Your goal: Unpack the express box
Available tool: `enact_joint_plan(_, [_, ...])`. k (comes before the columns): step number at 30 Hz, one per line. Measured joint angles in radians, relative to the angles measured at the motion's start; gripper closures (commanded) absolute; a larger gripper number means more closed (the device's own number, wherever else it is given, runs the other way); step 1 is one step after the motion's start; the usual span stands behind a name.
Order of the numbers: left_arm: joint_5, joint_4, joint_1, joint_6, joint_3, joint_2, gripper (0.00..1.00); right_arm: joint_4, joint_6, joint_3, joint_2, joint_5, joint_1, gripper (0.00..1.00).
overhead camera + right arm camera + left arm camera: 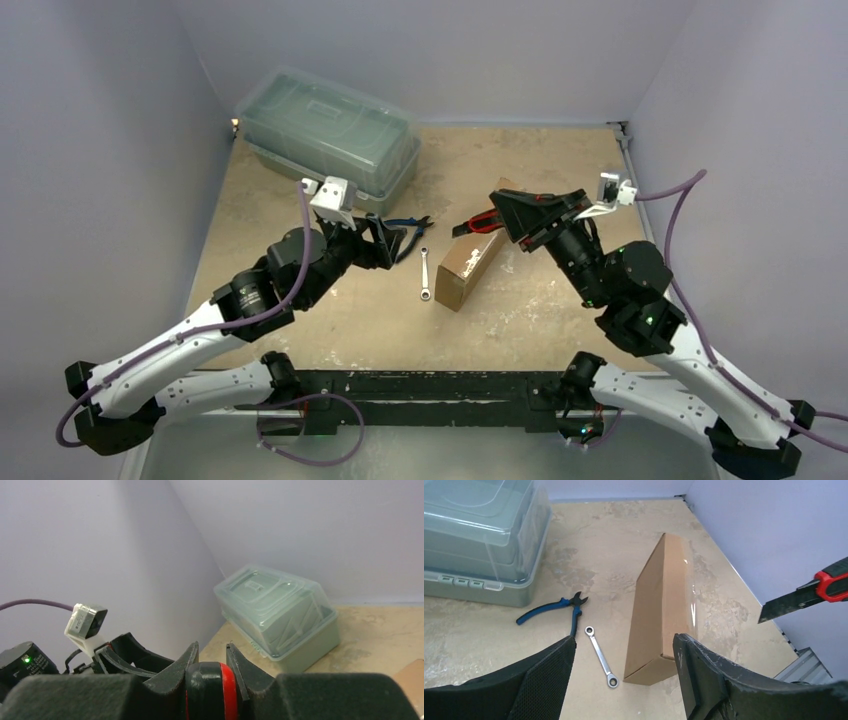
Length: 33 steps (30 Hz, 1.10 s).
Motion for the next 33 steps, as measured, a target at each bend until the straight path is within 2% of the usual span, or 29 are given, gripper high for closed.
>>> enact_joint_plan(8, [-0.018,-0.015,0.0,-0.044,0.0,0.015,0.24,-0.144,-0.089,0.006,-0.05,0.073,0.0,1.0])
enact_joint_plan(13, [0.006,-0.015,0.014,-0.06,0.0,0.06,0.16,-0.245,-0.126,0.015,-0.093,0.164,0.0,1.0])
enact_joint_plan(15, [0.07,-0.013,0.056,-0.065,0.0,0.097,0.15,-0.301,-0.129,0.035,-0.105,0.211,0.0,1.0])
enact_joint_plan(20, [0.364,0.034,0.304,-0.114,0.001,0.237,0.16,-0.44,-0.13,0.109,-0.116,0.303,0.0,1.0])
enact_joint_plan(22, [0.468,0.053,0.365,-0.134,0.008,0.317,0.17,-0.506,-0.127,0.125,-0.113,0.323,0.0,1.0])
enact_joint_plan(27, [0.666,0.081,0.378,-0.157,0.053,0.497,0.23,-0.625,-0.107,0.109,-0.11,0.328,0.0,1.0])
enact_joint_plan(33, [0.829,0.131,0.378,-0.153,0.092,0.617,0.26,-0.572,-0.125,-0.031,-0.095,0.171,0.0,1.0])
